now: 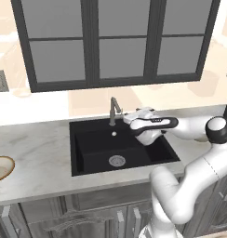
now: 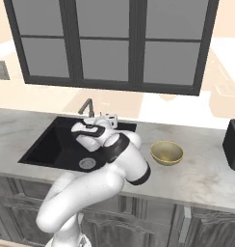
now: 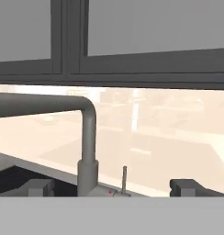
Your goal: Rinse each bowl for a few seconds and place them down in the sink or on the counter.
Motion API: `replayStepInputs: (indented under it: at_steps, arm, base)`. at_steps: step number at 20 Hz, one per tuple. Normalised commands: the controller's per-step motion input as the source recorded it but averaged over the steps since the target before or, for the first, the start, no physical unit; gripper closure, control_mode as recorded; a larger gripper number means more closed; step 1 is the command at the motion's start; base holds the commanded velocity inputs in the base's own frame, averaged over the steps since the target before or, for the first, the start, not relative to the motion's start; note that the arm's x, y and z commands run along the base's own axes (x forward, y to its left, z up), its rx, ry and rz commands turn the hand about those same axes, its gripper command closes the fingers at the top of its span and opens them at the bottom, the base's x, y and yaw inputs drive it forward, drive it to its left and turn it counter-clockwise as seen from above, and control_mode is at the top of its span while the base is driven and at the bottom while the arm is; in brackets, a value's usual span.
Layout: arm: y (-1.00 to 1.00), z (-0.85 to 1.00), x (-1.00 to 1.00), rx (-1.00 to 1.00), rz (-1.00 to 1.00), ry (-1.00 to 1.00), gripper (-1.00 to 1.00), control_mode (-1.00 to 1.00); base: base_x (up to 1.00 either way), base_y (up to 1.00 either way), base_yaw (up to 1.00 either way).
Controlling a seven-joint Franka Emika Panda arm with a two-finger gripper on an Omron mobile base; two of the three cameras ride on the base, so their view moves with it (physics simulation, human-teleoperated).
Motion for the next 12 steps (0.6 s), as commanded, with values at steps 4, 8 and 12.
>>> replayStepInputs:
  at_steps: [4, 8, 12]
  arm:
    - [0.0, -0.12, 0.29, 0.01, 0.0, 0.02, -1.0, -1.0]
    - [0.0, -0.11, 0.3, 0.0, 0.0, 0.03, -1.0, -1.0]
    - [0.0, -0.12, 0.25, 0.01, 0.0, 0.03, -1.0, -1.0]
  base:
    - [0.0, 0.0, 0.0]
    - [0.0, 0.0, 0.0]
    - [0.0, 0.0, 0.0]
